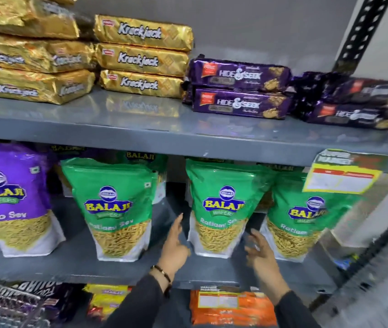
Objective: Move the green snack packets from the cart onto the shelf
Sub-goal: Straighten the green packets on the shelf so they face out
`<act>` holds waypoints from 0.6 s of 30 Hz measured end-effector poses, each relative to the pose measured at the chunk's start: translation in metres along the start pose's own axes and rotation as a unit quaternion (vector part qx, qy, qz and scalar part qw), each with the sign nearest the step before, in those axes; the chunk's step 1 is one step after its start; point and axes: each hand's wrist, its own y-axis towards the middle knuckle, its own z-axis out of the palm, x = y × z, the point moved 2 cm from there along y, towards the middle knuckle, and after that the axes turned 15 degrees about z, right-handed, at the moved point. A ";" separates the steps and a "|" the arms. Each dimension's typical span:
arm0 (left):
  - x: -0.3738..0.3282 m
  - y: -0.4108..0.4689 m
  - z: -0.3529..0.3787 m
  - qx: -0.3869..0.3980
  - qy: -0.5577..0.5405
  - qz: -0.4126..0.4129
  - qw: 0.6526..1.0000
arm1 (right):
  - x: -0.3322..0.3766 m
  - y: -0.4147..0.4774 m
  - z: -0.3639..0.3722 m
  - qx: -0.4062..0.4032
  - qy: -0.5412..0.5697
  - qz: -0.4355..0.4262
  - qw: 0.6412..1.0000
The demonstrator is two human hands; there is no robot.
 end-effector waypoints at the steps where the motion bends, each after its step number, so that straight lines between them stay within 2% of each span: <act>1: 0.005 0.006 0.004 0.019 0.001 -0.017 1.000 | 0.000 0.004 -0.002 0.033 -0.033 -0.002 0.999; 4: 0.034 0.024 0.015 0.057 0.034 0.000 0.998 | 0.001 0.010 0.000 0.116 -0.079 0.002 0.990; 6: 0.029 0.023 0.023 0.032 0.007 0.000 0.999 | 0.003 0.011 0.004 0.144 -0.081 0.031 0.986; 10: -0.010 0.003 0.027 0.036 -0.023 0.019 0.999 | -0.001 0.009 0.008 0.143 -0.095 0.046 0.984; 18: 0.022 -0.016 -0.001 0.048 0.020 -0.008 0.999 | 0.003 -0.022 0.020 0.118 -0.157 0.054 0.979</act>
